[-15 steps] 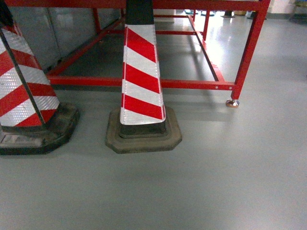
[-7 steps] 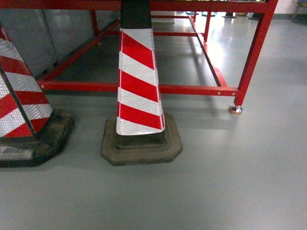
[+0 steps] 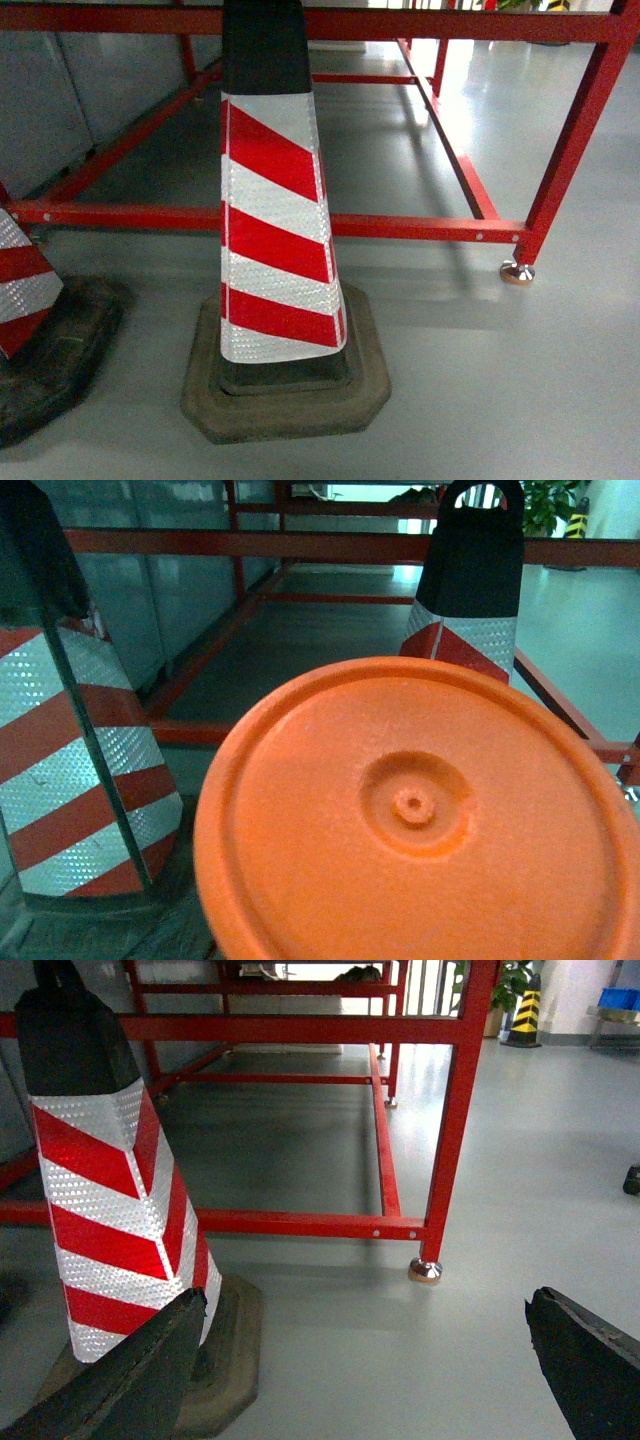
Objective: Pick capacitor and pack into box
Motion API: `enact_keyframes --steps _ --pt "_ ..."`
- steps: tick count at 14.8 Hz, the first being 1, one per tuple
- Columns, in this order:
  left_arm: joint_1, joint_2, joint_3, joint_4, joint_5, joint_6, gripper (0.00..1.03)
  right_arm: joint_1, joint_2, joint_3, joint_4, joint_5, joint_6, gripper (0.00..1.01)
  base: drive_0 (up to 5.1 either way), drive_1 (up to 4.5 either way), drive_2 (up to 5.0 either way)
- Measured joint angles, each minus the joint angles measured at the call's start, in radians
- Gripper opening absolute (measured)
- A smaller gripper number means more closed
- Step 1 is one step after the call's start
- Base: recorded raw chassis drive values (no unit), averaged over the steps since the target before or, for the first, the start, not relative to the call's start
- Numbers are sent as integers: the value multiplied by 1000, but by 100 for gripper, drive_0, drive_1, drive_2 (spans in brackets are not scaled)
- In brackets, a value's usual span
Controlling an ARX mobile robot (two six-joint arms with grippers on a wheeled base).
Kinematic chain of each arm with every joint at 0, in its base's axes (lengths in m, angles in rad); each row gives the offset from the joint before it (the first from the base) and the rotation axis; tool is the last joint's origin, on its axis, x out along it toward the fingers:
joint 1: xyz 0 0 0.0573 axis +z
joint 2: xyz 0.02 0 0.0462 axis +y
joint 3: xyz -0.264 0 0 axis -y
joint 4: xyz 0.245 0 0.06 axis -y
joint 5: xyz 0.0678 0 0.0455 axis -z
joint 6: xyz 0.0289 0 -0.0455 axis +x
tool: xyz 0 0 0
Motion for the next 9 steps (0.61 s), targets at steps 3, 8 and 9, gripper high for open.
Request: enact_keyframes --steps 3,8,9 --pt "0 0 0 -2 0 0 44 0 0 0 -4 0 0 98 12 12 12" --pt "0 0 0 -4 3 0 44 0 0 0 -6 0 0 98 0 0 0" --pt "0 0 0 -3 0 0 44 0 0 0 -5 0 0 98 0 0 0"
